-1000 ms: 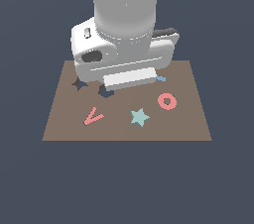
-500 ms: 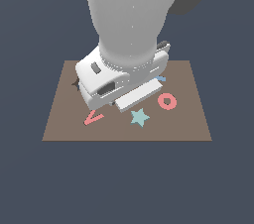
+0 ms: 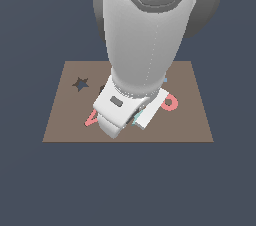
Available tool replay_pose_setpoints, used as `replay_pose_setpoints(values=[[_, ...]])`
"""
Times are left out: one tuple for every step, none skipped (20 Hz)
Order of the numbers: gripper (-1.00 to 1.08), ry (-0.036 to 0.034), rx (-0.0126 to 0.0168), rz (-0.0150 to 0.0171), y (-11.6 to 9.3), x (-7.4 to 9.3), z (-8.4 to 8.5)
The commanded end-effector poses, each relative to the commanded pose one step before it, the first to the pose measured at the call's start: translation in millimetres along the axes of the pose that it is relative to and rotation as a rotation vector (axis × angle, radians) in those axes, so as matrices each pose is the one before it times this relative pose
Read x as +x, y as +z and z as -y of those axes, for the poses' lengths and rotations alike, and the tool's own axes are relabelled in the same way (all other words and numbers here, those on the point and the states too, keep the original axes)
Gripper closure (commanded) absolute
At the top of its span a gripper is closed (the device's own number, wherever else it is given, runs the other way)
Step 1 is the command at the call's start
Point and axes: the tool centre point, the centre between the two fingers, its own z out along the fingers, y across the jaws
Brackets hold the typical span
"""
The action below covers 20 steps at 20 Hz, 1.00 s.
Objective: Insert a designated object into the corresponding slot on a board.
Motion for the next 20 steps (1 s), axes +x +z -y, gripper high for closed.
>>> replay_pose_setpoints(values=[[-0.92, -0.07624, -0.00103, -0.00284, 5.48, 6.84, -1.21], [-0.92, -0.02588, -0.00021, -0.00082, 1.95, 2.31, -0.39], [-0.92, -0.02436, -0.00020, -0.00076, 1.84, 2.18, -0.36], [-0.92, -0.02284, -0.00018, -0.00070, 1.72, 2.05, -0.33], [-0.92, -0.02130, -0.00017, -0.00063, 1.60, 1.92, -0.29], [-0.92, -0.01975, -0.00015, -0.00058, 1.49, 1.79, -0.26], [-0.92, -0.01827, -0.00014, -0.00053, 1.37, 1.66, -0.23], [-0.92, -0.01672, -0.00012, -0.00048, 1.26, 1.52, -0.21], [-0.92, -0.01514, -0.00011, -0.00043, 1.14, 1.38, -0.19], [-0.92, -0.01351, -0.00010, -0.00038, 1.01, 1.23, -0.16], [-0.92, -0.01188, -0.00008, -0.00033, 0.89, 1.09, -0.14], [-0.92, -0.01024, -0.00007, -0.00027, 0.77, 0.94, -0.11], [-0.92, -0.00859, -0.00005, -0.00022, 0.64, 0.80, -0.08], [-0.92, -0.00690, -0.00003, -0.00016, 0.52, 0.63, -0.06], [-0.92, -0.00530, -0.00002, -0.00011, 0.39, 0.52, -0.01], [-0.92, -0.00359, 0.00000, -0.00005, 0.27, 0.33, 0.01], [-0.92, -0.00195, 0.00002, 0.00001, 0.14, 0.19, 0.04], [-0.92, -0.00069, 0.00003, 0.00005, 0.04, 0.22, 0.12], [-0.92, 0.00457, 0.00037, 0.00008, -0.12, -0.46, 0.10], [-0.92, 0.00000, 0.00000, 0.00000, 0.41, -0.05, -0.03]])
